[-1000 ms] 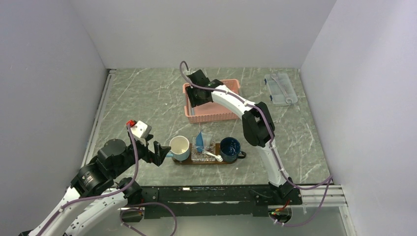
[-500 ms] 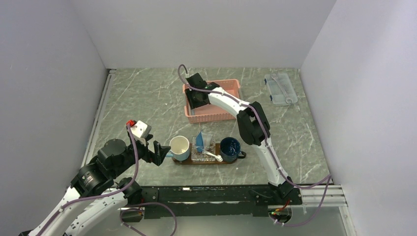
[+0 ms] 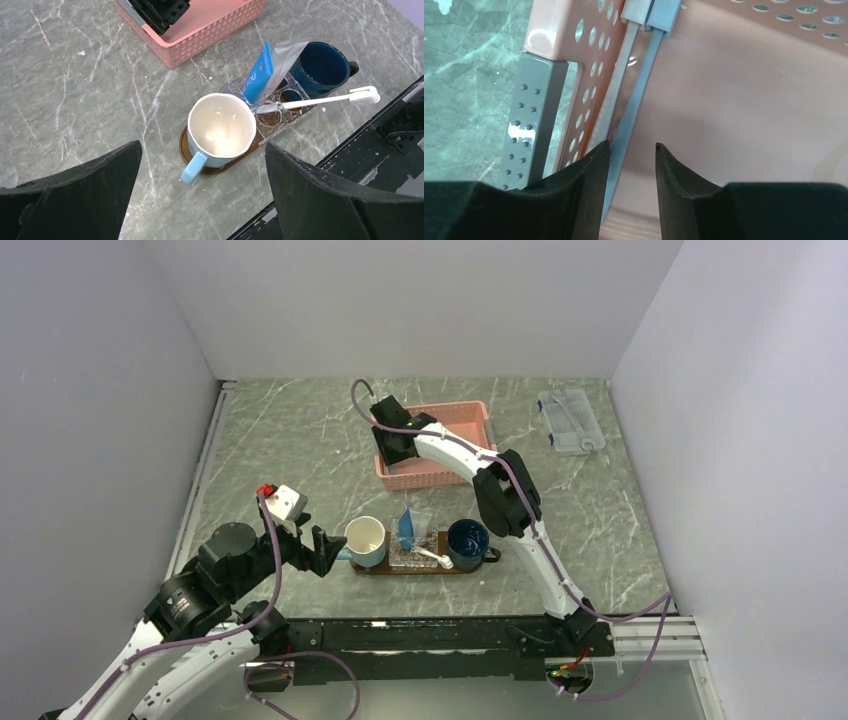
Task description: Prepare toiletry sets of a toothbrush and toothpaste on the tray
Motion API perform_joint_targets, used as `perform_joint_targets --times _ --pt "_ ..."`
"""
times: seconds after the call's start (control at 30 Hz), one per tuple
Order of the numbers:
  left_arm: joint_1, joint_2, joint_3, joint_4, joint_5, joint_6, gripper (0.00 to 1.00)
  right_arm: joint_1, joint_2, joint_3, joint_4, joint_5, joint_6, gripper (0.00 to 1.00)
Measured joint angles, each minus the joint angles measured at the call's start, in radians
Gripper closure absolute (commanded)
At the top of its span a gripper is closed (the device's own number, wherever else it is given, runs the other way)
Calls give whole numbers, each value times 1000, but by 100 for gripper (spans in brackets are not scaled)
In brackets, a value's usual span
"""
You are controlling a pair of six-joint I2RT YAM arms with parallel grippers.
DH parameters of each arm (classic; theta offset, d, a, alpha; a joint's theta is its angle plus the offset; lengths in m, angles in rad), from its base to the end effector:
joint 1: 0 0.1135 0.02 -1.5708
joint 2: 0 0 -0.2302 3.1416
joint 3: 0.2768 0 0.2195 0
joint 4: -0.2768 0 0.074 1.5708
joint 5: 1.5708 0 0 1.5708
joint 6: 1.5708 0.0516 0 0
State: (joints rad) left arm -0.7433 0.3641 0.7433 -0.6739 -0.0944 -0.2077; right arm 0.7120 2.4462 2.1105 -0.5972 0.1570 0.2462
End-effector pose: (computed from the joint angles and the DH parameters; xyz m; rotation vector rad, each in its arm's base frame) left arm 0.0760 -0.0633 0.2929 0.4391 1.8520 -0.5658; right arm 0.3764 0.3142 0.1477 -0.5134 2.4458 0.2059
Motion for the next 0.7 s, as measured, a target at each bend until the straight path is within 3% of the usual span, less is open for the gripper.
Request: perform_joint_targets --times 0.43,0.53,0.7 --pt "6 0 0 0 1 0 1 13 16 -6 -2 56 -21 89" --pt "7 0 0 0 1 0 1 13 13 -14 6 58 -19 100" --pt "8 0 0 0 3 0 1 11 3 -34 23 58 -19 100"
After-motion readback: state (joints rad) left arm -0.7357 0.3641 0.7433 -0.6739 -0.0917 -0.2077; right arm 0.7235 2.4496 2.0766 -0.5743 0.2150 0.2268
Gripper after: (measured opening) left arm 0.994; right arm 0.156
